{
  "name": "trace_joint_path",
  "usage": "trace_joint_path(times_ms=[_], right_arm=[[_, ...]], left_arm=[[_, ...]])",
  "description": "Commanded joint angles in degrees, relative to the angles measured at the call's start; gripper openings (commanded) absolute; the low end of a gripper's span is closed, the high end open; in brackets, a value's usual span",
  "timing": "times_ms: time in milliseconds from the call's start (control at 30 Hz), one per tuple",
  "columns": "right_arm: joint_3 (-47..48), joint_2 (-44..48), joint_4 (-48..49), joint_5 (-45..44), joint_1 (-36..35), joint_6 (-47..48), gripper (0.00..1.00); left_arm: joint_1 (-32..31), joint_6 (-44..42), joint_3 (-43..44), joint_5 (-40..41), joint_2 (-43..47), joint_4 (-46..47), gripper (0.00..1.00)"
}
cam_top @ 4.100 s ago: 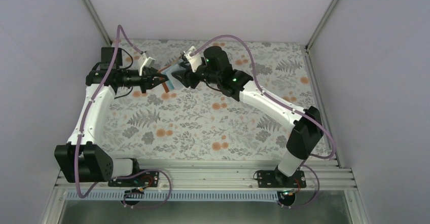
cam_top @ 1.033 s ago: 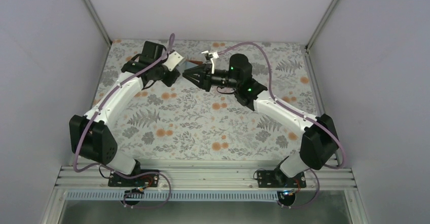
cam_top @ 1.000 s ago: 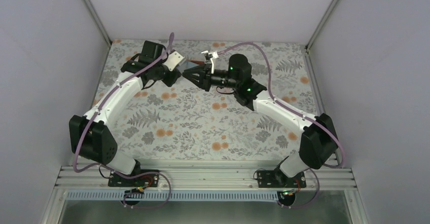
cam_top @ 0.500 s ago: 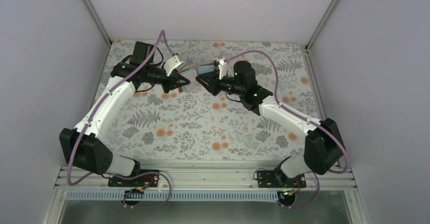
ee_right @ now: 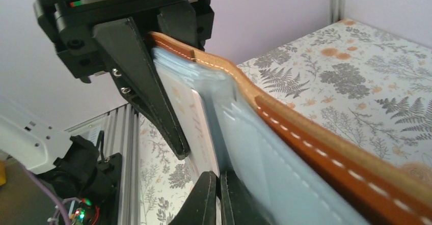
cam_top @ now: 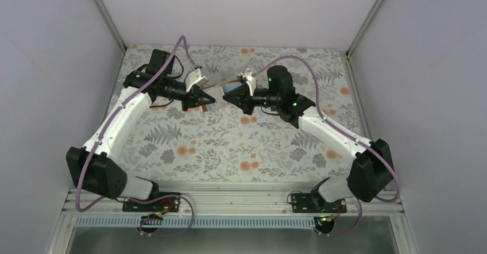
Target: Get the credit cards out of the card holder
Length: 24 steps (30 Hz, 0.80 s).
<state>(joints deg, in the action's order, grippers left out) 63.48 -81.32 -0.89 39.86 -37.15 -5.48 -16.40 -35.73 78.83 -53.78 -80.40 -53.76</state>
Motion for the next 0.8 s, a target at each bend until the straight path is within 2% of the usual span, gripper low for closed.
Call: trace_joint_path(times_ms=[0, 33, 133, 300, 467, 667, 767], right_arm=[[2.5, 1.1, -0.3, 5.0, -0.1, 4.3, 0.04], [2.0, 2.1, 0.0, 5.2, 0.0, 4.6, 0.04], [1.3, 4.6, -0.4, 5.2, 0.2, 5.3, 0.04], [1.5, 6.7, -2.0, 4.2, 0.7, 6.2, 0.04], [2.0, 6.8, -3.7, 3.1, 1.5, 6.8, 0.04], [2.4, 7.1, -5.8, 2.6, 1.9, 7.9, 0.04], [2.4, 7.9, -6.8, 1.9, 2.6, 8.6, 0.04]], left_arm=[[-1.0, -3.3, 0.3, -7.1, 1.4, -1.3, 0.07], [-1.0, -3.7, 0.3, -7.2, 1.5, -1.6, 0.14], [-1.0, -5.1, 0.4, -8.3, 1.7, -2.6, 0.23], [-1.0, -5.7, 0.3, -8.8, 1.7, -3.1, 0.28], [-1.0, -6.6, 0.4, -8.9, 1.9, -3.7, 0.29], [-0.9, -7.6, 0.2, -9.3, 2.0, -4.4, 0.13], [-0.9, -7.7, 0.1, -9.3, 2.1, -4.3, 0.14]])
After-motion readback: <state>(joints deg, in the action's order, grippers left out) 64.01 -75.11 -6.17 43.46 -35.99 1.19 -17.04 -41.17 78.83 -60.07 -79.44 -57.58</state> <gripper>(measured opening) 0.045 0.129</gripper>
